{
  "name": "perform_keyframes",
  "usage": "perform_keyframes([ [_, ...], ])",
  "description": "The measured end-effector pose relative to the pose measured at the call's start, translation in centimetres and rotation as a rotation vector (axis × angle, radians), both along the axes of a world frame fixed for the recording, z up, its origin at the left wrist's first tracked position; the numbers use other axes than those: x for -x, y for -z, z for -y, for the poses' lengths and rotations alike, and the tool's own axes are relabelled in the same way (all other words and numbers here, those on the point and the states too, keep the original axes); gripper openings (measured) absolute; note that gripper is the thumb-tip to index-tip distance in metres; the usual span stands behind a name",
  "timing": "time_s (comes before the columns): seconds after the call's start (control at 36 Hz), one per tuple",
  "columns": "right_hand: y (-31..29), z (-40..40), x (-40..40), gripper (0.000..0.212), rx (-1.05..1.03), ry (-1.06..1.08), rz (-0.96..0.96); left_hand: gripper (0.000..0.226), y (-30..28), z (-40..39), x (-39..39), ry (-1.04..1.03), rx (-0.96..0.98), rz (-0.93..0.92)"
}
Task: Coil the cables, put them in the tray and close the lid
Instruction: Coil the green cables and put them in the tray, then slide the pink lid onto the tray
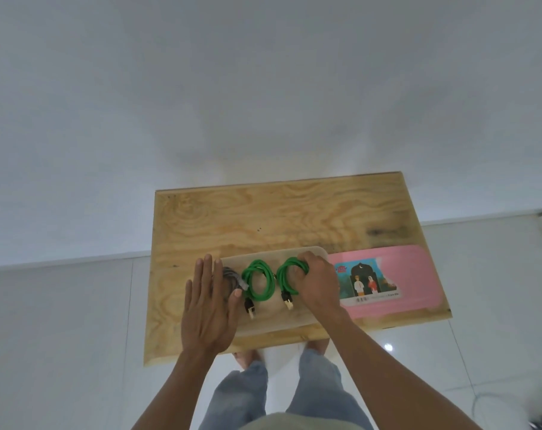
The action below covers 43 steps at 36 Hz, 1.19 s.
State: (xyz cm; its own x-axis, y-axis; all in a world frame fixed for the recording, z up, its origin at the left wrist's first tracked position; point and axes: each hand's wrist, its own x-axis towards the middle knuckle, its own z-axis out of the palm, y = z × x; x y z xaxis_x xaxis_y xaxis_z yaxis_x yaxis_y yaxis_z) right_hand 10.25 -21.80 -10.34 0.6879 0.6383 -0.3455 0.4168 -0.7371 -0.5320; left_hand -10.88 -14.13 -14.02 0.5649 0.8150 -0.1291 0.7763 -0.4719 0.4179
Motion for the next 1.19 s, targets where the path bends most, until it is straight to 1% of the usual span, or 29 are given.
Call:
perform_keyframes([
  [0.19, -0.6, 0.6, 0.1, 0.042, -0.031, 0.001, -0.024, 0.071, -0.1, 0.0, 0.0, -0.001, 0.005, 0.0],
  [0.33, -1.4, 0.8, 0.2, 0.041, -0.061, 0.032, -0.035, 0.071, -0.3, 0.0, 0.0, -0.007, 0.013, 0.015],
  [0.42, -2.0, 1.0, 0.0, 0.039, -0.09, 0.029, -0.01, 0.073, -0.5, -0.2, 0.0, -0.014, 0.027, 0.022],
  [0.56, -3.2, 1.2, -0.9, 0.036, -0.179, 0.087, -0.004, 0.078, -1.4, -0.4, -0.6, -0.043, 0.049, 0.029],
  [0.64, -4.0, 1.3, -1.8, 0.036, -0.248, 0.104, -0.026, 0.077, -2.5, -0.8, -1.9, -0.071, 0.04, 0.054],
  [0.81, -5.8, 1.6, -4.6, 0.037, -0.356, 0.101, -0.065, 0.076, -5.8, -0.8, -7.2, -0.093, 0.046, 0.162],
  [0.89, -6.6, 2.6, -7.0, 0.037, -0.391, 0.111, -0.091, 0.076, -7.5, -0.1, -11.1, -0.091, 0.06, 0.245],
  [0.97, -7.2, 4.2, -10.2, 0.038, -0.42, 0.115, -0.101, 0.072, -8.7, 1.5, -15.3, -0.102, 0.052, 0.301],
  [1.08, -7.2, 7.6, -15.2, 0.038, -0.385, 0.139, -0.065, 0.062, -9.4, 4.9, -21.0, -0.075, 0.071, 0.35],
  [1.19, -5.9, 11.6, -19.7, 0.04, -0.303, 0.195, -0.088, 0.059, -8.5, 8.8, -25.1, -0.068, 0.106, 0.316],
])
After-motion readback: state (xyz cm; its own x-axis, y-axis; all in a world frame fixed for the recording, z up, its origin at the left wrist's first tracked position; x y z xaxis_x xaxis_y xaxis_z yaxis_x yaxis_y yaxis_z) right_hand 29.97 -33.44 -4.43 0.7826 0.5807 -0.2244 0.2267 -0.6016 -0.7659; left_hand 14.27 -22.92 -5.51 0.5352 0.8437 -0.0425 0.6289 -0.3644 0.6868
